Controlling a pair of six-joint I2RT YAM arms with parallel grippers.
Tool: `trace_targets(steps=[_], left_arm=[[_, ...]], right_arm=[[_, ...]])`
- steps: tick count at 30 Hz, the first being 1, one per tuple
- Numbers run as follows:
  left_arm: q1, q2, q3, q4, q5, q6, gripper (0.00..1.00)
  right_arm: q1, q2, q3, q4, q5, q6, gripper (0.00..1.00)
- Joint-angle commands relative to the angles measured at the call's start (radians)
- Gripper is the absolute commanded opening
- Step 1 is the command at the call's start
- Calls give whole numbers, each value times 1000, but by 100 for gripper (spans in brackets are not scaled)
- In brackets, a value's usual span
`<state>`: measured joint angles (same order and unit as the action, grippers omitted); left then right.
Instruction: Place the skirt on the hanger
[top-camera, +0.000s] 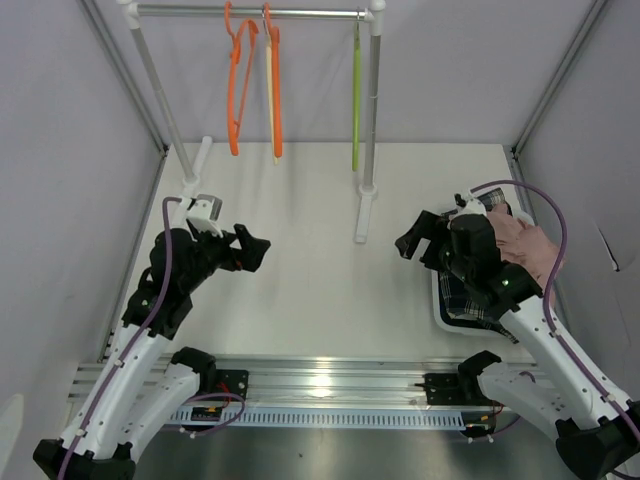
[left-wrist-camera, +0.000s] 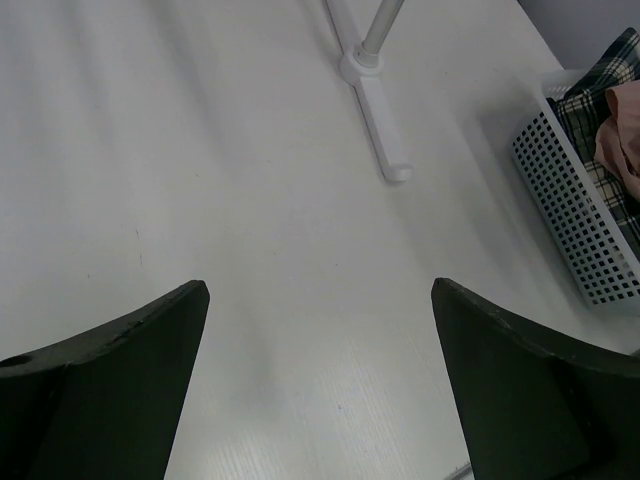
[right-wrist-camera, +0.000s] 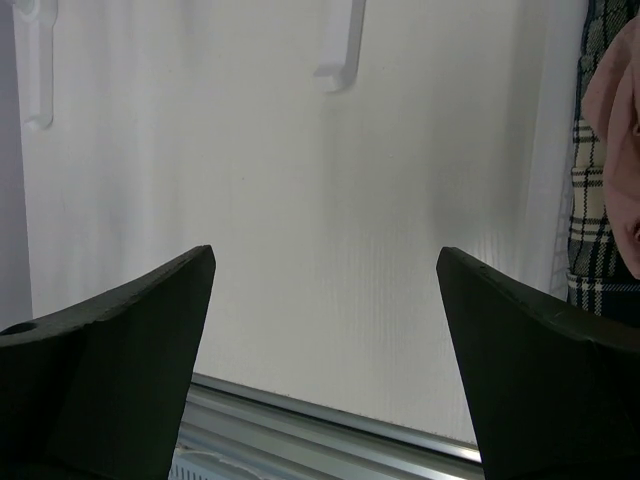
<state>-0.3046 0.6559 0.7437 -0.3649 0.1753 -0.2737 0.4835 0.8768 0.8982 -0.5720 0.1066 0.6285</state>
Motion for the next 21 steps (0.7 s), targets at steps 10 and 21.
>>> trace_targets(steps=[10,21], left_arm=[[25,19,17,11,66,-22,99],[27,31,13,15,85,-27,100]], right_arm=[[-103,10,209,-150,165,-98,99],[-572,140,300,-180,-42,-216,95]])
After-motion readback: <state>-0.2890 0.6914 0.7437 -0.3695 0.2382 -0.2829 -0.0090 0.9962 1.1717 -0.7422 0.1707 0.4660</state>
